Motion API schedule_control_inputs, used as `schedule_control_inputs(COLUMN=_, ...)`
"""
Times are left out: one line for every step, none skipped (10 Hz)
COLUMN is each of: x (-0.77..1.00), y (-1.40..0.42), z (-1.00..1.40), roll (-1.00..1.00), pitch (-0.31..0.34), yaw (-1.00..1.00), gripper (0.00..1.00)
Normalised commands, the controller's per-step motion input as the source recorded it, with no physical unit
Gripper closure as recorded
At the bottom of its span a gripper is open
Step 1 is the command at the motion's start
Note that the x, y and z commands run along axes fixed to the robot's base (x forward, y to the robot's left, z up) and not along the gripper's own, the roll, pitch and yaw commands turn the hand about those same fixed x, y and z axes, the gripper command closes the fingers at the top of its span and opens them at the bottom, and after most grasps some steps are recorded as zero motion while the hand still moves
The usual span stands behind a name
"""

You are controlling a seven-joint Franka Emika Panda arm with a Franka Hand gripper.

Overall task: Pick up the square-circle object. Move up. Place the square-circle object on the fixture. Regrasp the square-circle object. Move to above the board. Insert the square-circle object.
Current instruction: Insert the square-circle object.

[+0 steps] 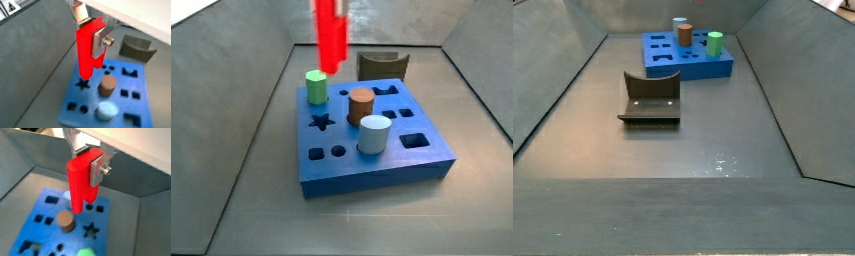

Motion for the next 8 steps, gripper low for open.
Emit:
schedule_control_inputs(x=0.0, y=-0.19, z=-0.02, roll=0.02, pitch=0.0, yaw=-0.96, gripper=1.0)
schedule_control_inputs(x=0.0, y=-0.13, z=-0.13, roll=0.0, pitch=0.0, yaw=-1.0, gripper=1.0)
schedule_control_inputs(x=0.0, y=-0.12, z=-0.15, roll=0.0, pitch=0.0, yaw=-1.0, gripper=1.0)
schedule_control_inputs(x=0.0, y=-0.12, z=-0.16, roll=0.0, pitch=0.0, yaw=-1.0, gripper=1.0)
schedule_control_inputs(x=0.0, y=-0.11, z=-0.17, roll=0.0, pitch=0.0, yaw=-1.0, gripper=1.0)
schedule_control_inputs(x=0.0, y=-0.1, z=-0.2, roll=0.0, pitch=0.0, yaw=-1.0, gripper=1.0)
schedule_control_inputs(x=0.0, y=-0.09, z=-0.25, roll=0.0, pitch=0.0, yaw=-1.0, gripper=1.0)
schedule_control_inputs(x=0.0, y=-0.05, z=-0.33, roll=-0.02, pitch=-0.047, yaw=-1.0, gripper=1.0)
